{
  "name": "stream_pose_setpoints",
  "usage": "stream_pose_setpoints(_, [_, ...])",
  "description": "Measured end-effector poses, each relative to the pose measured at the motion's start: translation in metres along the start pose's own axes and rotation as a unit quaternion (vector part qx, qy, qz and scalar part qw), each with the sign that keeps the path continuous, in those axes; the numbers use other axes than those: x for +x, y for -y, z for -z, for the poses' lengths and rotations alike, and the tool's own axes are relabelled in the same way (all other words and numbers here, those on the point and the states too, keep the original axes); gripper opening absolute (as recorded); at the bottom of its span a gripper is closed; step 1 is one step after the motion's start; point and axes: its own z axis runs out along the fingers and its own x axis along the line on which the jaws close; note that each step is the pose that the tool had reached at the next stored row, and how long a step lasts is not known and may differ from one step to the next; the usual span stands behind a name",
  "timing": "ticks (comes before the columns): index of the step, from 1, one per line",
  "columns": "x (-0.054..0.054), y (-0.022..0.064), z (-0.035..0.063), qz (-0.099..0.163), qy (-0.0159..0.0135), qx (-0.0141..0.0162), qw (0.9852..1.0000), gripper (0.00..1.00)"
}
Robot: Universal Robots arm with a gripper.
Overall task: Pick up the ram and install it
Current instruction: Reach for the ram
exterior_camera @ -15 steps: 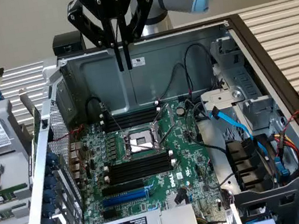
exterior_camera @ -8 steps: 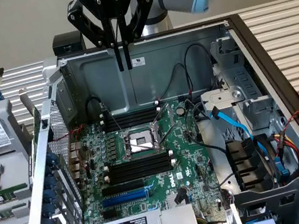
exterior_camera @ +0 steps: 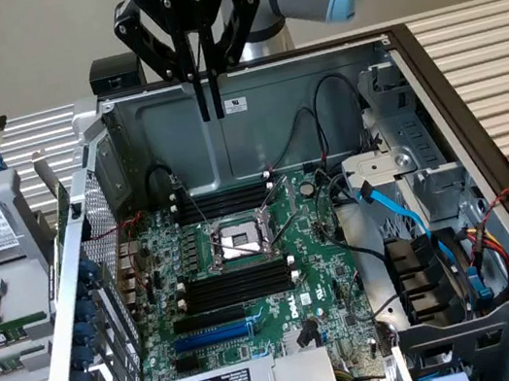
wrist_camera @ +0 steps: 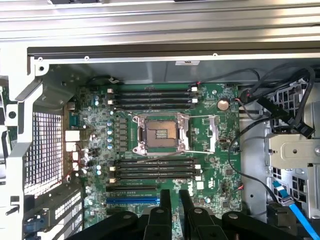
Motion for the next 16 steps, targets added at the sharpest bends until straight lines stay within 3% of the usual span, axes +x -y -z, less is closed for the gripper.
stream_pose_setpoints(5, [0.015, 0.0007, 0.0, 0.0, 0.0001, -0.0002, 1.0, 0.22])
stream_pose_setpoints(16, [0.064, 0.0038, 0.001, 0.0, 0.0001, -0.0001, 1.0, 0.22])
